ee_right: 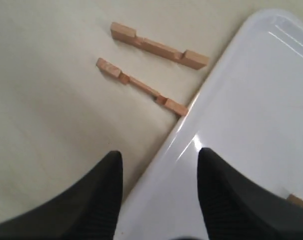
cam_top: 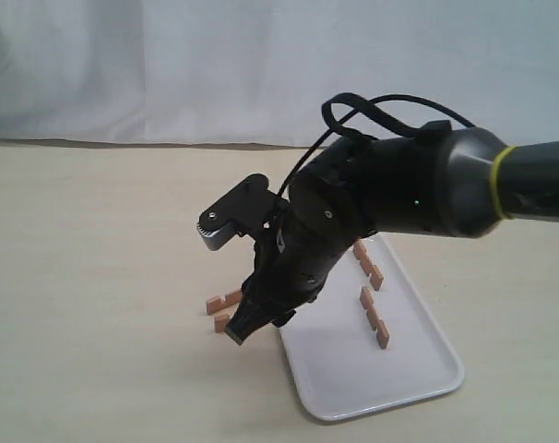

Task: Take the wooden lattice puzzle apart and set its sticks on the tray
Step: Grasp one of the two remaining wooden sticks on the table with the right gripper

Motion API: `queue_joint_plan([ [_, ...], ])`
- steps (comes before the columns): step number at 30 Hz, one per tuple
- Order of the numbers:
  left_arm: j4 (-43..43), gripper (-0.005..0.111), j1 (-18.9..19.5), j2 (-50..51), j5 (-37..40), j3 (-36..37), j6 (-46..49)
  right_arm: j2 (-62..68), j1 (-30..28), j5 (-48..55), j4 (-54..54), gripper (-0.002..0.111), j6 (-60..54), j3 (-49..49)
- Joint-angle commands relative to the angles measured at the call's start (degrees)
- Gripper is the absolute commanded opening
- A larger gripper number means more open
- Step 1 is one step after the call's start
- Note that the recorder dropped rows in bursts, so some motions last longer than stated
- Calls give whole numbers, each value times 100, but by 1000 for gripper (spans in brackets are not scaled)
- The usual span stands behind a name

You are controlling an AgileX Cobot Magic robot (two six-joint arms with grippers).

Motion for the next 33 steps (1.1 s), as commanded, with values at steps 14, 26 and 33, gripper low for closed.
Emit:
queue_joint_plan([
  [14,-26,0,-5,-13,-98,10,-5,1184,-215,671,416,45,-2049,-1202],
  [26,-26,0,-5,-13,-98,10,-5,1390,-259,468,474,54,-2544,-1228],
  [33,-26,0,-5,-13,-98,10,-5,1498,-259,423,777,54,-3030,-1228],
])
